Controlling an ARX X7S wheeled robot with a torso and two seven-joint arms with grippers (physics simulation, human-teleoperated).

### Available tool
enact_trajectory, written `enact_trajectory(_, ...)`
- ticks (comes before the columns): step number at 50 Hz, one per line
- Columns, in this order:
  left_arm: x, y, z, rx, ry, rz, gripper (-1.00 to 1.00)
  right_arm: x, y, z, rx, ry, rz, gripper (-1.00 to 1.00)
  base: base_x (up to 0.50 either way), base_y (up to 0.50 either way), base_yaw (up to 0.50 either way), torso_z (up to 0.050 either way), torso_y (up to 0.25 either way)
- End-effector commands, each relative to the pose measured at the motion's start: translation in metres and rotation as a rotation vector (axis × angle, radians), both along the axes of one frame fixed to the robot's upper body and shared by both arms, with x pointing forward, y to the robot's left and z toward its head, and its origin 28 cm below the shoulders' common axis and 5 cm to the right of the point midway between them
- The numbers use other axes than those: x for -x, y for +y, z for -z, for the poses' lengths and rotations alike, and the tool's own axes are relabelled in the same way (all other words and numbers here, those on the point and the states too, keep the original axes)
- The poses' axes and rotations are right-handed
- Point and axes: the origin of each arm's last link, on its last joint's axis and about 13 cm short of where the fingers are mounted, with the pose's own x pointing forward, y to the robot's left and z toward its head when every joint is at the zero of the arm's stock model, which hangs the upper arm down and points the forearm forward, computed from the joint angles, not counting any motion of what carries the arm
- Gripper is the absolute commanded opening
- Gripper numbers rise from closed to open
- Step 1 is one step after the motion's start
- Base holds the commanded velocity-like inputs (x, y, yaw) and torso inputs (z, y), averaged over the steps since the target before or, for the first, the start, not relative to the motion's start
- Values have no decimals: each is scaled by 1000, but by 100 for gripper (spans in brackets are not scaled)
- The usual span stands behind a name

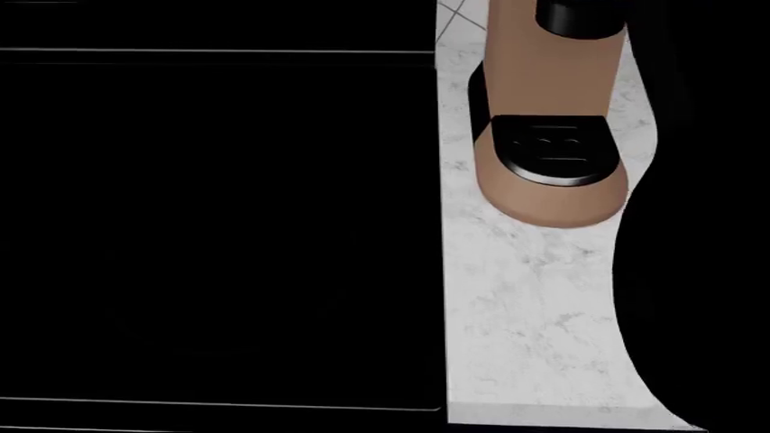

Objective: Press the stop button on the microwave

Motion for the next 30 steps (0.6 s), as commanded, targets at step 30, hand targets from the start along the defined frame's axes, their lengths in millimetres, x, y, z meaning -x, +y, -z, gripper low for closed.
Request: enact_trajectory(30,-2,0,0,-1,-5,2,100,16,7,-13,31,-97,12,100,123,-6,0,50,21)
